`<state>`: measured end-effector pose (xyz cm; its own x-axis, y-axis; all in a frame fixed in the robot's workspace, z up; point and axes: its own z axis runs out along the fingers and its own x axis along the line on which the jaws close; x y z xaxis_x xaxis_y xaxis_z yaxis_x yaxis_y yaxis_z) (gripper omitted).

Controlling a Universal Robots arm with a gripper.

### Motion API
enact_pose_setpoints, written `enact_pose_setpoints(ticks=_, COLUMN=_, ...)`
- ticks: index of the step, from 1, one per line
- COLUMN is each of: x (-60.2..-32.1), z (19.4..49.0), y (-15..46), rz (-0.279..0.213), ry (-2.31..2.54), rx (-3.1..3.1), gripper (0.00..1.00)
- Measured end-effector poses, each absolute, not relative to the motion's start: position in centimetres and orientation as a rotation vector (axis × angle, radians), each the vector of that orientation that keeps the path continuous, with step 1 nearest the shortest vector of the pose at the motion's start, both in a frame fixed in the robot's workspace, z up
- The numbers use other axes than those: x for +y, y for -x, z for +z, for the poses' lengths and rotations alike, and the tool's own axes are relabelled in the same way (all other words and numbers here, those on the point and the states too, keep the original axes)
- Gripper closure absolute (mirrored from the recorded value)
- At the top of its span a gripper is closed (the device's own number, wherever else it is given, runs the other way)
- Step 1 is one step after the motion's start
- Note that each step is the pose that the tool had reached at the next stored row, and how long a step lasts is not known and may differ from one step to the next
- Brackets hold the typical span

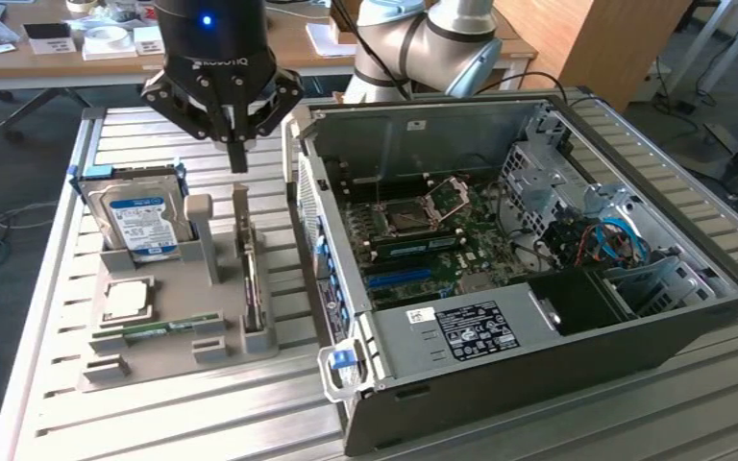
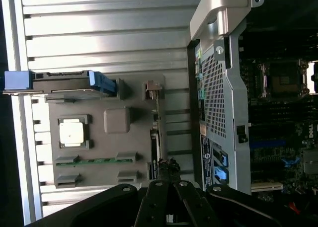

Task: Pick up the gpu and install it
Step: 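Reach for the gpu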

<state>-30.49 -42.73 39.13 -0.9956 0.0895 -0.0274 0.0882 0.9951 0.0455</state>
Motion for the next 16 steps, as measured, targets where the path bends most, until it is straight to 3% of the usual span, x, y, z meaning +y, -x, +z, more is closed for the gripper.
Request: enact_pose_setpoints(ticks=16, x=-44.6, z=39.1, y=30.5, rz=0.069, ry=-0.139, rx=3.108, gripper=0.89)
